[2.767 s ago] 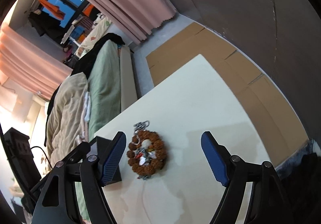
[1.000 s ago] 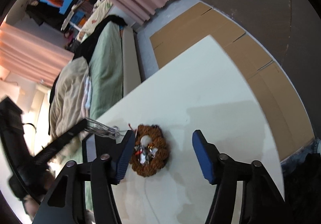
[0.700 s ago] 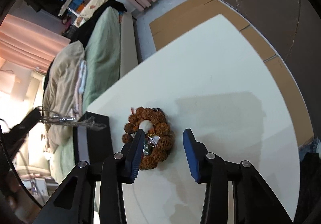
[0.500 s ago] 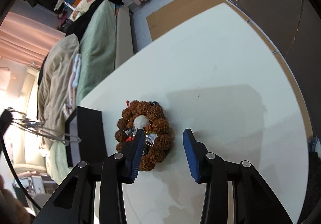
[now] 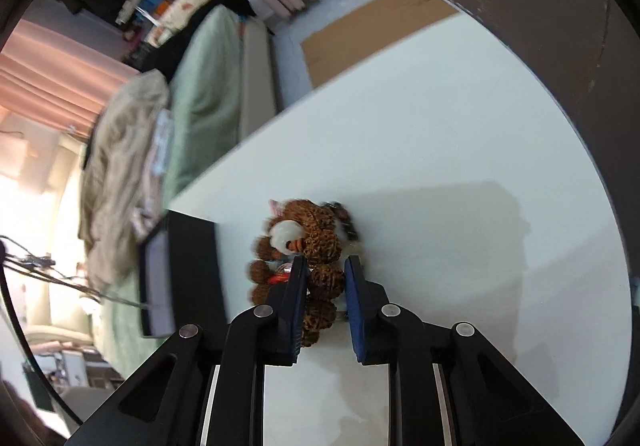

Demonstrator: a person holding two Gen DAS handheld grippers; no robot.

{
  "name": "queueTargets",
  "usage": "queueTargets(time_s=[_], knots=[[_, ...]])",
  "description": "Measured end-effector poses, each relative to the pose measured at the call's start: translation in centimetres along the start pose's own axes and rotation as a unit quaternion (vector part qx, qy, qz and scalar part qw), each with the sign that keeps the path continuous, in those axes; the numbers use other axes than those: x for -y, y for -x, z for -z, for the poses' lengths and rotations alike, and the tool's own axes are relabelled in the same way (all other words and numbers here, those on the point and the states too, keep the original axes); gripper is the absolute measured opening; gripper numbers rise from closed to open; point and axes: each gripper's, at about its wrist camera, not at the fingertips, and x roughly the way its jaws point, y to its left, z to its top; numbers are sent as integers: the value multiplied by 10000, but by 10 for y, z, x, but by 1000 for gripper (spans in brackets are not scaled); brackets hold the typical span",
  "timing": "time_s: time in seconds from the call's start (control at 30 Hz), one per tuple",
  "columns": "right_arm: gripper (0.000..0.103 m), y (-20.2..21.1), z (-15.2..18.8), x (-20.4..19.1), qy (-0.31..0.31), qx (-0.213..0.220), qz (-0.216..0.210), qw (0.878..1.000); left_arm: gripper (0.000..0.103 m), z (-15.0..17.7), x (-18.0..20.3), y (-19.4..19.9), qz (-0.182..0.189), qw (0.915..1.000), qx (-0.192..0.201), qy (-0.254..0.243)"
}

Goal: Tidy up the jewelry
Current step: 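Lift the silver chain with the left tool while the right tool grasps the brown bead bracelet, then drop the silver chain into the box with the left tool while the right places the brown bracelet in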

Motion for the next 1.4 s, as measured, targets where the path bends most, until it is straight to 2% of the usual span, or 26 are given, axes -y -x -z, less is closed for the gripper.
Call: queueTargets(time_s=[0.2,0.6,0.77,0.9,0.97,1.03,1.1,1.23,1.4], knots=[[20,22,3,-23,247,412,-564,9973,4,8,-14,-5,102,9998,10,181],[20,44,9,-52,479,894,-915,9906,4,38,-28,-41,379,9978,43,535],[20,53,13,-62,580,1081,-1056,9868,5,52,-39,-69,411,9968,-157,661],[20,58,16,-70,654,1245,-1225,9824,6,52,-51,-70,432,9959,-183,767],[20,60,18,-75,725,1322,-1319,9797,20,54,-61,-68,486,9946,-207,894],[20,60,19,-81,780,1374,-1412,9773,57,55,-69,-64,490,9936,-147,1008],[20,60,21,-89,859,1410,-1507,9747,70,55,-78,-54,419,9927,78,1130],[20,53,24,-107,1040,1399,-1645,9708,79,52,-87,-44,410,9922,192,1163],[20,32,31,-127,1144,1177,-1840,9691,80,52,-97,-38,330,9930,236,1112]])
